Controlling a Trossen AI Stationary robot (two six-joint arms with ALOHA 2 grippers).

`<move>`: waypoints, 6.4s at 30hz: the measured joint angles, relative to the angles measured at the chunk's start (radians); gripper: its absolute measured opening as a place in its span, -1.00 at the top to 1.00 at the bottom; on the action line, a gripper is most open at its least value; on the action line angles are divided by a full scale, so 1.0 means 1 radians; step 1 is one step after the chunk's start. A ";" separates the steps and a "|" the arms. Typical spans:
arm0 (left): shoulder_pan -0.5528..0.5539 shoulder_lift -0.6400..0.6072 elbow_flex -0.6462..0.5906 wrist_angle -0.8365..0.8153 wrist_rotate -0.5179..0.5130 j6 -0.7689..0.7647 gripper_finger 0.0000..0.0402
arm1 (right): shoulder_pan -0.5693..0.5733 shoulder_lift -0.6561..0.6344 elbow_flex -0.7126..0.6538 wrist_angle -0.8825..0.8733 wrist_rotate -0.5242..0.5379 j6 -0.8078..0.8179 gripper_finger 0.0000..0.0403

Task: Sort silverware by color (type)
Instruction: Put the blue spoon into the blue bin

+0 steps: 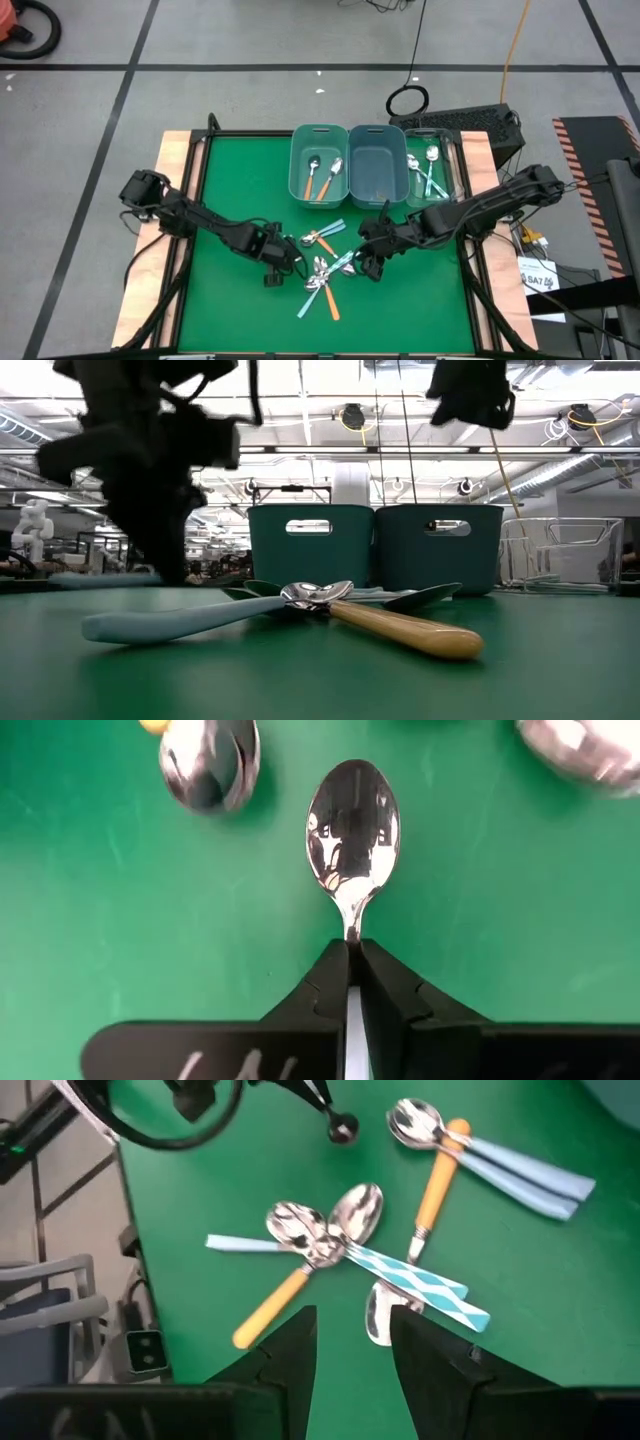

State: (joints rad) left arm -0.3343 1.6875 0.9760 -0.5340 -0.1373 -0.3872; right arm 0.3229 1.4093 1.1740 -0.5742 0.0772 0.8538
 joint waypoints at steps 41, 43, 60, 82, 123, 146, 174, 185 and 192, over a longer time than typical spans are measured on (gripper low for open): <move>0.251 -0.005 0.850 0.003 -0.440 -0.289 0.94 | -0.069 -0.205 0.238 -0.215 0.364 -0.346 0.38; 0.261 -0.005 0.851 0.058 -0.441 -0.295 0.94 | -0.082 -0.205 0.238 -0.162 0.367 -0.354 0.38; 0.278 -0.005 0.851 0.276 -0.497 -0.211 0.94 | -0.195 -0.185 0.238 0.077 0.270 -0.348 0.07; 0.254 -0.005 0.851 0.277 -0.423 -0.121 0.94 | -0.238 -0.128 0.238 0.183 0.224 -0.361 0.15; 0.329 -0.074 0.851 -0.240 -0.278 -0.175 0.56 | -0.611 -0.226 0.238 -0.263 -0.032 -0.211 0.83; 0.392 -0.073 0.851 -0.421 -0.279 -0.174 0.56 | -1.042 -0.030 -0.043 -0.291 -0.396 -0.432 0.79; 0.389 -0.073 0.851 -0.445 -0.281 -0.172 0.56 | -1.040 0.123 -0.097 -0.221 -0.306 -0.445 0.71; 0.358 -0.073 0.851 -0.498 -0.279 -0.246 0.56 | -1.040 0.118 -0.097 -0.221 -0.306 -0.423 0.55; 0.309 -0.073 0.851 -0.593 -0.255 -0.289 0.56 | -1.026 0.009 -0.086 -0.221 -0.308 -0.398 0.52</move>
State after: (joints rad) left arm -0.0249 1.6146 1.8271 -1.1268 -0.3922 -0.6764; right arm -0.7026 1.4187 1.0883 -0.7952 -0.2312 0.4557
